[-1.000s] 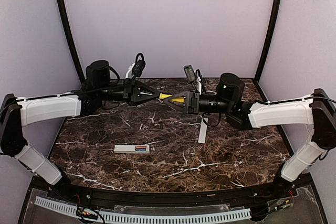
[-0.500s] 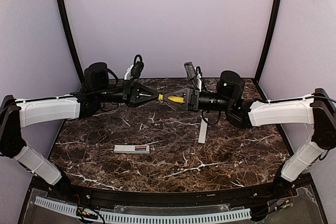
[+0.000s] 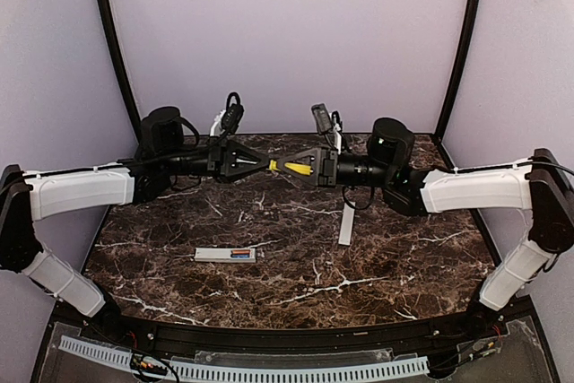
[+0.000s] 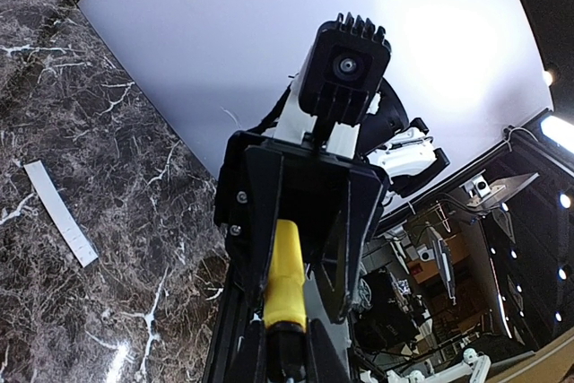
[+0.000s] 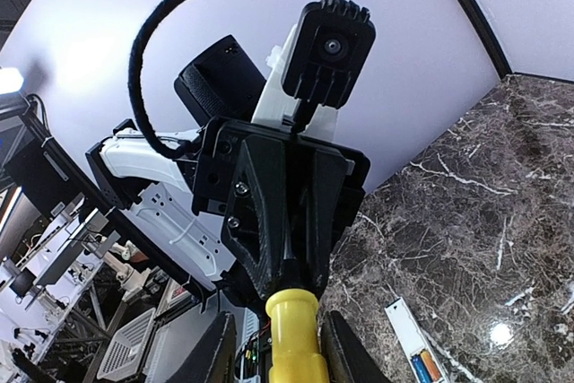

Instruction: Unload the batteries from the remote control

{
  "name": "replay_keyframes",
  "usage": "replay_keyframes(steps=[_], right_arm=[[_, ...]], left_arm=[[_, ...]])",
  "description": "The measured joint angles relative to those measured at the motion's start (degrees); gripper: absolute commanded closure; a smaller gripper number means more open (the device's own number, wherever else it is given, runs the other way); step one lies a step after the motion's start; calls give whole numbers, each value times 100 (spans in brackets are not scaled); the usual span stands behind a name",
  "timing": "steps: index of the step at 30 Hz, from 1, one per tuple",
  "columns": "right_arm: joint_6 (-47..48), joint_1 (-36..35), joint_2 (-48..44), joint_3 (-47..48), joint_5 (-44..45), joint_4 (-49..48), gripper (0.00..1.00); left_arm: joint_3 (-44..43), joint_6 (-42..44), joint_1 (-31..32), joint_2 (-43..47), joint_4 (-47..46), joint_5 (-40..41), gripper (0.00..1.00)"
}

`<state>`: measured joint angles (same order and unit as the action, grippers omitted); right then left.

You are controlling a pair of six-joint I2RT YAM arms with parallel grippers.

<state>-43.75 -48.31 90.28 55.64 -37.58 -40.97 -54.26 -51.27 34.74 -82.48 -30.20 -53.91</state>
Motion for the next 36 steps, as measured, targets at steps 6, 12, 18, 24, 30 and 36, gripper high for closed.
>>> replay_keyframes(steps=[6, 12, 18, 24, 30, 36], right_arm=[[-2, 0, 15, 20, -35, 79, 77], [-2, 11, 17, 33, -66, 157, 79], [-2, 11, 63, 94, -142, 201, 81], [15, 20, 70, 111, -212, 243, 93], [42, 37, 74, 168, -275, 332, 100], [111, 35, 26, 146, -243, 474, 100]], left_arm=[[0, 114, 0, 7, 39, -11, 100], [0, 245, 15, 26, 76, -22, 100], [0, 308, 13, 59, 157, -13, 100], [0, 332, 13, 63, 168, -39, 100], [-2, 352, 15, 66, 164, -46, 99], [-2, 461, 28, 96, 328, 9, 67]])
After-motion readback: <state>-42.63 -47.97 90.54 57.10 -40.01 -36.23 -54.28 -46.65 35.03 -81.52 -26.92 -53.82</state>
